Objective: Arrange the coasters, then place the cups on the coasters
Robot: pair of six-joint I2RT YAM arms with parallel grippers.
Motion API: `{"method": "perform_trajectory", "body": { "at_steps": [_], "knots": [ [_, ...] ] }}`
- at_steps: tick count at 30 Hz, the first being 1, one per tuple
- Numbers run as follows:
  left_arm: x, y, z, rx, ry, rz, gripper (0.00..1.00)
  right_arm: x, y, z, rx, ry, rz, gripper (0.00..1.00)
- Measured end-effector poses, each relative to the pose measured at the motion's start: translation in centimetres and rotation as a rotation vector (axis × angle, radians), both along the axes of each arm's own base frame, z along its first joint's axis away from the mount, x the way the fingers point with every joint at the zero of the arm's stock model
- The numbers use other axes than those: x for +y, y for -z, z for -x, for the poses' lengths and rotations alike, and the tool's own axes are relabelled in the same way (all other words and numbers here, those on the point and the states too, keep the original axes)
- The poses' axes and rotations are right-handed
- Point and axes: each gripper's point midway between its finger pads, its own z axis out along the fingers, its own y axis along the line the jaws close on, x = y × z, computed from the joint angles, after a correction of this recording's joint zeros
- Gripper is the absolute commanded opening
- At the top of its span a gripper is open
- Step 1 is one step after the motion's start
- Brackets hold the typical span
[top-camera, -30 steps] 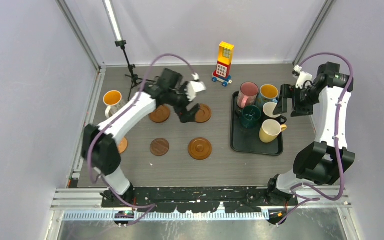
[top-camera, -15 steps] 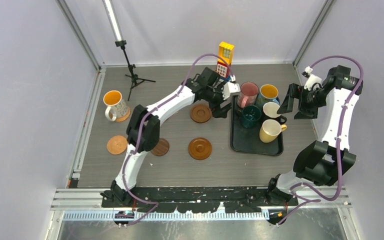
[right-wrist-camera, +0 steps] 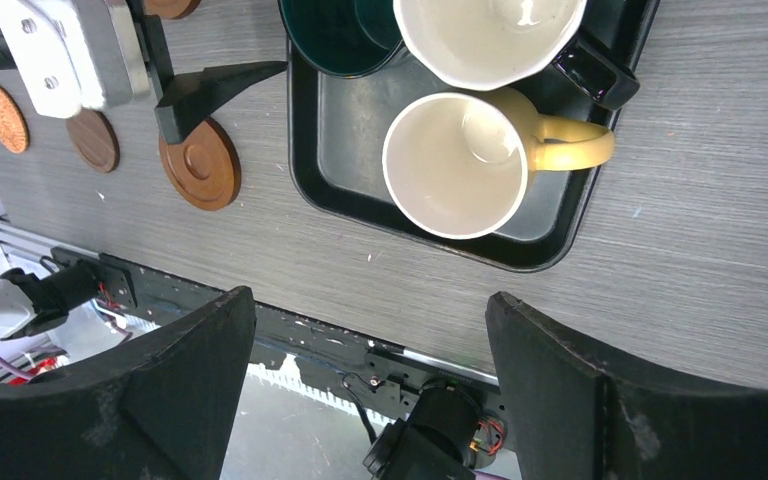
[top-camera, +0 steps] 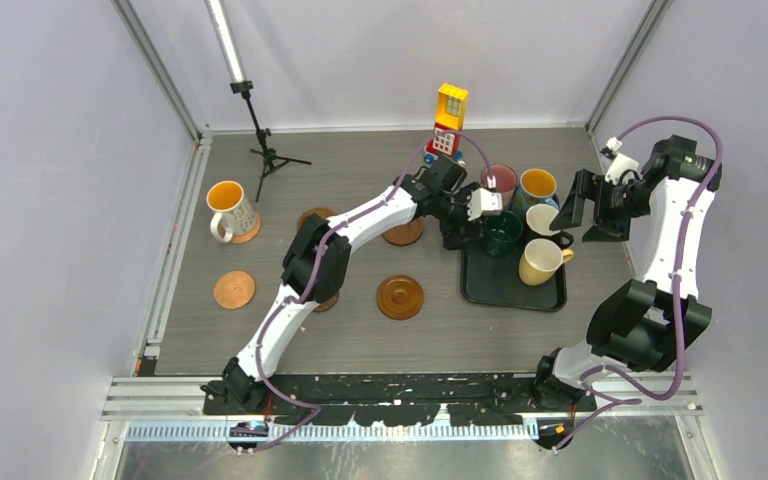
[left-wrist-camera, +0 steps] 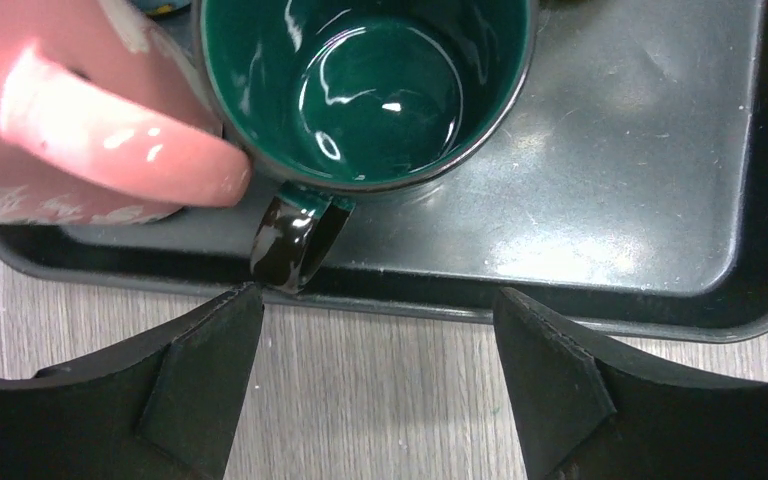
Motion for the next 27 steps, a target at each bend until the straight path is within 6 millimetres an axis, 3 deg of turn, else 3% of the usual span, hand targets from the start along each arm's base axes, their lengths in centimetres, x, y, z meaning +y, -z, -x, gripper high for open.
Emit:
{"method": "perform_trajectory", "body": {
  "at_steps": [8,15,27],
  "knots": [
    [-1.3,0.1,1.0,-0.066,0.077,0.004,0.81,-0.1,0.1,0.1,0.004,0.003,-0.005,0.89],
    [-1.9,0.4,1.7,-0.083,0.108,0.011,0.61,-0.1,0.1,0.2,0.004,-0.002,-0.006,0.89],
    [-3.3,0.9,2.1,-0.124,0.081,-0.025,0.47,-0.3,0.1,0.3,0.004,0.003,-0.006,0.89]
  ]
}}
